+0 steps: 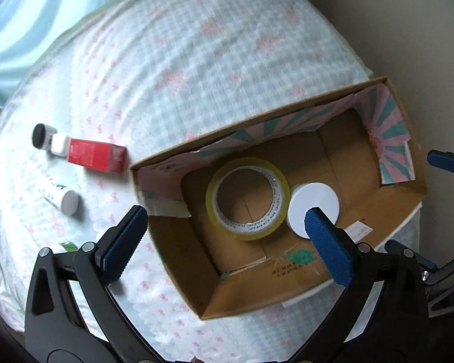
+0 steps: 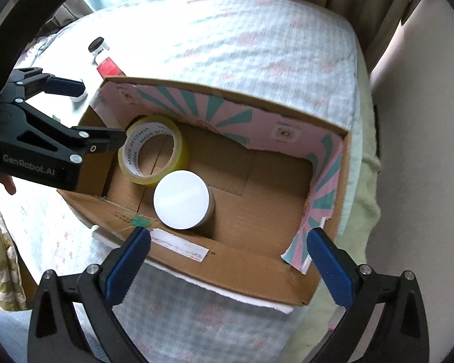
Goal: Organize rigid objects
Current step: 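Release the tape roll into the box with the left gripper while the right releases the jar, then grasp the white round jar with the left gripper while the right gripper grasps the red box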
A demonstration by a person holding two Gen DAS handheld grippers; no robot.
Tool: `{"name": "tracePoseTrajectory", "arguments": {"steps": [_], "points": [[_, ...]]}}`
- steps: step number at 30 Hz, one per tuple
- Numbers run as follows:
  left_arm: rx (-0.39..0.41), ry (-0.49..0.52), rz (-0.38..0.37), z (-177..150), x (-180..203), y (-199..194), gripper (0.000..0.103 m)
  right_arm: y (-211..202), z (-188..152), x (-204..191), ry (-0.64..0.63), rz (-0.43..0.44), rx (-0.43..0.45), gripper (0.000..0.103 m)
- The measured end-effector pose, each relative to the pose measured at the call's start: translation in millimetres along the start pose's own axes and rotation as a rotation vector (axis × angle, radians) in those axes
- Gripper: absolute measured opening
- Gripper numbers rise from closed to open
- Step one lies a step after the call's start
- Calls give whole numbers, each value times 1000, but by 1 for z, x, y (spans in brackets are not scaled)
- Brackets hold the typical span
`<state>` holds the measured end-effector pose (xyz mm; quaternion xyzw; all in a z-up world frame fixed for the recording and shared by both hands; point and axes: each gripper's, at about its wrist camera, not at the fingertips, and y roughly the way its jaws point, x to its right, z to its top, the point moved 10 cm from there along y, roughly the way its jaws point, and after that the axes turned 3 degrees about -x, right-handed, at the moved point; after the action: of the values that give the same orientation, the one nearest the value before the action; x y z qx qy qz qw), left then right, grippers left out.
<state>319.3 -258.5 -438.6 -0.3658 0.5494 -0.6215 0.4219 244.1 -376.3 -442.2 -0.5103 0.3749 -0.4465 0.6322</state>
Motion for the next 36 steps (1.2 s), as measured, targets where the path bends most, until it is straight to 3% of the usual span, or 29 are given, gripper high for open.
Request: {"name": "tracePoseTrajectory", "arguments": {"steps": [5, 10, 21, 26, 29, 36], "points": [[61, -5, -2, -5, -3, -34, 103, -27, 4, -6, -7, -14, 32, 103], [126, -38, 4, -31, -25, -84, 103, -63, 16, -22, -50, -55, 72, 103], [231, -222, 36, -125, -140, -164, 103, -127, 58, -91, -33, -46, 192, 103], [242, -270, 70, -163, -204, -170, 103, -138, 77, -133, -31, -63, 221, 103], [252, -286, 86, -181, -239, -169, 103, -143, 93, -161, -26, -24, 244, 103], [187, -328, 94, -210, -305, -126, 103, -129, 146, -214, -65, 27, 240, 103]]}}
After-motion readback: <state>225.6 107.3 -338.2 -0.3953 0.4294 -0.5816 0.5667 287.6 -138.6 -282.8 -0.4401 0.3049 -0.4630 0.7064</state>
